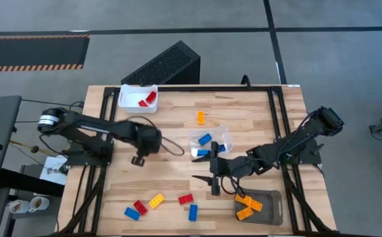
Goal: Sort & place blocks by color
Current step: Put the red game piece into the white bin
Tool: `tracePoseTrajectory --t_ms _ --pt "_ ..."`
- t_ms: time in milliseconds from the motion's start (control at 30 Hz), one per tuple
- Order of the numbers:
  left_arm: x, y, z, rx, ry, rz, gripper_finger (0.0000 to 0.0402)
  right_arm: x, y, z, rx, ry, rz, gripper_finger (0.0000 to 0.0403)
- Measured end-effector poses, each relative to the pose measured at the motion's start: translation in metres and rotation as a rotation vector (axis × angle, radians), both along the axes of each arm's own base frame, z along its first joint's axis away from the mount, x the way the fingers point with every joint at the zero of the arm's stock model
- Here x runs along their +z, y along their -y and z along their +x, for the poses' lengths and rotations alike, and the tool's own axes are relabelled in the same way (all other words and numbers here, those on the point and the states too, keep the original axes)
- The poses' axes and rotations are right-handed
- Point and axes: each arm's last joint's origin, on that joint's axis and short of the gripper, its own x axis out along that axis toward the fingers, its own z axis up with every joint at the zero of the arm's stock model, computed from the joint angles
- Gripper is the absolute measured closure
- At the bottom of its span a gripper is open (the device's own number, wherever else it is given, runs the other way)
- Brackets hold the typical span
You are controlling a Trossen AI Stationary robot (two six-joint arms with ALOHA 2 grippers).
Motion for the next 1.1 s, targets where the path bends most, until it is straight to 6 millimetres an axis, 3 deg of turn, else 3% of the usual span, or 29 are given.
tracePoseTrajectory --t_ms 167,267,367,467,567,800,1100 --pt "0.053 -0.021 -0.010 0.047 0.341 0.057 0.0334 0.001 0.001 0.000 0.007 0.008 -0.018 0.0133" --pt "0.075 -0.045 -0.023 0.199 0.490 0.139 0.0328 0.001 0.000 0.000 0.027 0.005 -0.012 0.0133" --pt "0.091 -0.071 -0.035 0.386 0.620 0.186 0.0336 -0.001 -0.001 0.002 0.035 -0.003 -0.009 0.0133" --pt "0.094 -0.097 -0.045 0.527 0.652 0.234 0.0338 -0.007 -0.001 0.004 0.037 -0.024 -0.020 0.0133" --pt "0.088 -0.127 -0.052 0.628 0.634 0.223 0.0338 -0.007 0.002 0.006 0.039 -0.020 -0.014 0.0133" --pt "0.050 -0.189 -0.068 0.876 0.551 0.061 0.0336 -0.004 0.006 0.009 0.031 0.002 0.013 0.0133" --pt "0.017 -0.218 -0.063 0.994 0.507 0.011 0.0327 -0.004 0.004 0.008 0.063 0.009 0.013 0.0133"
